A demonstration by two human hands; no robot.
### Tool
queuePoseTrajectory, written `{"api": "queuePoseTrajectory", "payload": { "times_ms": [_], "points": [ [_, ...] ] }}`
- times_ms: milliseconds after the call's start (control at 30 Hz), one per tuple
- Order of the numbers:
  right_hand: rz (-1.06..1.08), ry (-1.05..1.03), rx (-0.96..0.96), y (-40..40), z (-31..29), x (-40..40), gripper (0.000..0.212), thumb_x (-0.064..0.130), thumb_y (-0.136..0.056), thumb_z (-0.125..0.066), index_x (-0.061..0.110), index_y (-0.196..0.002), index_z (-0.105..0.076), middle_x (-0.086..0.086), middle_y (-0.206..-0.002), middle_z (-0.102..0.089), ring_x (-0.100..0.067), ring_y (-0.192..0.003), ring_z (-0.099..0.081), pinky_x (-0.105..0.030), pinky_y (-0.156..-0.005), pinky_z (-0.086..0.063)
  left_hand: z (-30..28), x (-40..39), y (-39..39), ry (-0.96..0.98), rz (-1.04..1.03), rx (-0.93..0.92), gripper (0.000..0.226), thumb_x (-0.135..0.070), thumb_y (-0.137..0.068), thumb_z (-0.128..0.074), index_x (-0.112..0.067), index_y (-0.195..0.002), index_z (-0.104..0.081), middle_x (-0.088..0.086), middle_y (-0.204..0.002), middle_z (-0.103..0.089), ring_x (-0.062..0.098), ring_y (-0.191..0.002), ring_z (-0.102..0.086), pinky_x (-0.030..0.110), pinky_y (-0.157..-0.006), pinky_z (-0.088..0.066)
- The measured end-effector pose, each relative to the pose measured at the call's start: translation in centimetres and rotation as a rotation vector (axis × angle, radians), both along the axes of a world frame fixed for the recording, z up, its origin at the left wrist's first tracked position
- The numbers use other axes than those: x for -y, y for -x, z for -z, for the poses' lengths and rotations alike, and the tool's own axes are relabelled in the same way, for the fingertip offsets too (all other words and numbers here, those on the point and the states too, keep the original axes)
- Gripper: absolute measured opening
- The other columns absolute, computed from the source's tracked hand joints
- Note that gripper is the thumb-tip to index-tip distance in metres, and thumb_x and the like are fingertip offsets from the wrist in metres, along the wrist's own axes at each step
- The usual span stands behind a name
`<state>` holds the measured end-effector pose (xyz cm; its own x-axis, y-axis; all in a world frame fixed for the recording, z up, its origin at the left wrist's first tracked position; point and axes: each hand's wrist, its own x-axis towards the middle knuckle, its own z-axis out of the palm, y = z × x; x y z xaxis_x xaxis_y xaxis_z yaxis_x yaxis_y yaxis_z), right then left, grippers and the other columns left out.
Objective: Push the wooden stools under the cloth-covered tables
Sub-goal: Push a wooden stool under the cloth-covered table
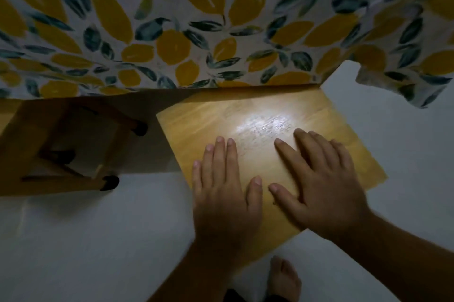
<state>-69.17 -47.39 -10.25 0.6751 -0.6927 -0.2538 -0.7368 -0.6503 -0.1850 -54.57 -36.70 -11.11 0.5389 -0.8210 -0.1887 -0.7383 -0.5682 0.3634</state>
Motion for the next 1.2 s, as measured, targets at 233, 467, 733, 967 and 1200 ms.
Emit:
{"api": "queuePoseTrajectory", "payload": {
  "times_ms": [233,467,733,967,1200],
  "points": [
    [0.016,0.099,0.162,-1.1,1.8,0.9,0.081,0.07,-0.081,-0.05,0.027,-0.15,-0.048,-0.012,-0.156,-0.042,-0.033,-0.144,-0.036,-0.056,-0.116,-0.021,1.7,1.0,-1.1,0.074,-0.039,0.126,0.078,-0.052,-0.087,-0.042,-0.016,-0.155,-0.03,0.004,-0.162,-0.028,0.023,-0.15,-0.021,0.045,-0.121,-0.01],
    [0.058,0.138,0.127,-7.8,2.0,5.0,0.079,0.071,-0.082,-0.045,0.027,-0.148,-0.048,-0.013,-0.148,-0.046,-0.034,-0.138,-0.036,-0.053,-0.112,-0.023,1.7,5.9,-8.1,0.083,-0.003,0.231,0.075,-0.052,-0.086,-0.047,-0.012,-0.149,-0.04,0.01,-0.152,-0.042,0.029,-0.141,-0.035,0.05,-0.118,-0.022],
    [0.013,0.2,0.063,-12.2,2.4,11.6,0.086,0.076,-0.079,-0.036,0.038,-0.156,-0.027,-0.01,-0.156,-0.037,-0.037,-0.14,-0.031,-0.05,-0.106,-0.031,2.1,11.4,-10.8,0.065,-0.118,0.272,0.071,-0.052,-0.087,-0.043,-0.008,-0.142,-0.047,0.016,-0.15,-0.043,0.036,-0.139,-0.033,0.05,-0.115,-0.018],
    [0.029,0.165,0.061,-11.9,2.5,11.6,0.086,0.077,-0.08,-0.037,0.038,-0.156,-0.029,-0.013,-0.149,-0.043,-0.039,-0.133,-0.037,-0.047,-0.092,-0.036,2.5,11.5,-10.7,0.105,-0.134,0.338,0.07,-0.049,-0.082,-0.048,-0.005,-0.136,-0.052,0.02,-0.14,-0.052,0.041,-0.127,-0.041,0.056,-0.109,-0.031],
    [0.028,0.147,0.079,-11.6,2.8,11.9,0.084,0.079,-0.081,-0.037,0.041,-0.155,-0.028,-0.008,-0.148,-0.044,-0.037,-0.13,-0.041,-0.043,-0.083,-0.033,2.2,11.8,-10.7,0.053,-0.121,0.313,0.071,-0.05,-0.082,-0.044,-0.006,-0.138,-0.051,0.02,-0.143,-0.049,0.04,-0.129,-0.04,0.057,-0.108,-0.031]
  ]
}}
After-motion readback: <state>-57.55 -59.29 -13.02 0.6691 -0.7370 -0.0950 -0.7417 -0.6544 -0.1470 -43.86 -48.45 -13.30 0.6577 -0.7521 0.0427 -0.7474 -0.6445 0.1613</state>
